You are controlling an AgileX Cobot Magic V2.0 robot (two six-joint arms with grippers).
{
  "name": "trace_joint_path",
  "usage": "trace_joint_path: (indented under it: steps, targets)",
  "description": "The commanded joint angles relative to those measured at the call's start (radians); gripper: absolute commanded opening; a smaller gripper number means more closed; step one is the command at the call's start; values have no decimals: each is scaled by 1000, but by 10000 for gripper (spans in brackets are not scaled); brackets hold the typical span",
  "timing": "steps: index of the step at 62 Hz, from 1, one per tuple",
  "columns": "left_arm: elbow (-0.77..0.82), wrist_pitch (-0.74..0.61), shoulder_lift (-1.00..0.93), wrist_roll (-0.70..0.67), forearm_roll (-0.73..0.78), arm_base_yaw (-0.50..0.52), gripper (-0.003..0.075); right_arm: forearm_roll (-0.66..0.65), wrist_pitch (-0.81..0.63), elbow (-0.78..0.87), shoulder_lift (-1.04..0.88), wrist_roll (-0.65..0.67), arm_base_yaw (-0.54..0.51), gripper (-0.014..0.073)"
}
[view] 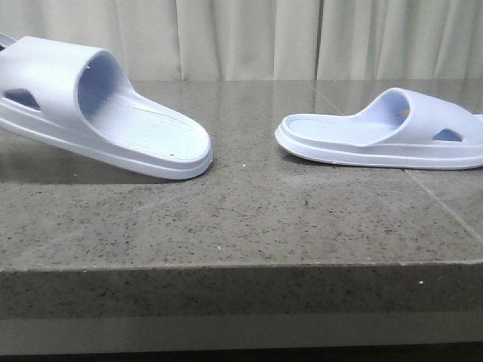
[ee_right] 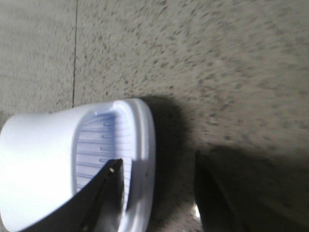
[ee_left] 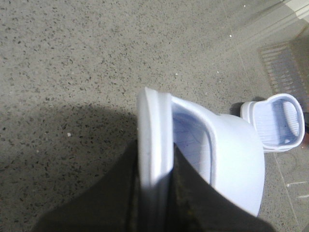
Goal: Insert blue slippers together front up
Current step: 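Grip each slipper heel and lift the slippers off the table, then move the right gripper's slipper over the left gripper's slipper, toe first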
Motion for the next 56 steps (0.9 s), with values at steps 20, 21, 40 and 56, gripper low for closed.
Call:
trace_joint_path:
  steps: [20, 21, 40, 56]
  targets:
    - [-23, 24, -35, 7, -63, -7, -20, 53, -3, -29, -9, -24, 90, 53]
    - [-23, 24, -35, 7, -63, -7, -20, 53, -3, -29, -9, -24, 90, 34]
    - [-23, 4, -34, 7, -97, -19, -20, 69, 42, -31, -56, -24, 69, -117]
    - [3, -136, -12, 7, -168, -194, -20, 169, 101, -31, -192, 12, -16, -117]
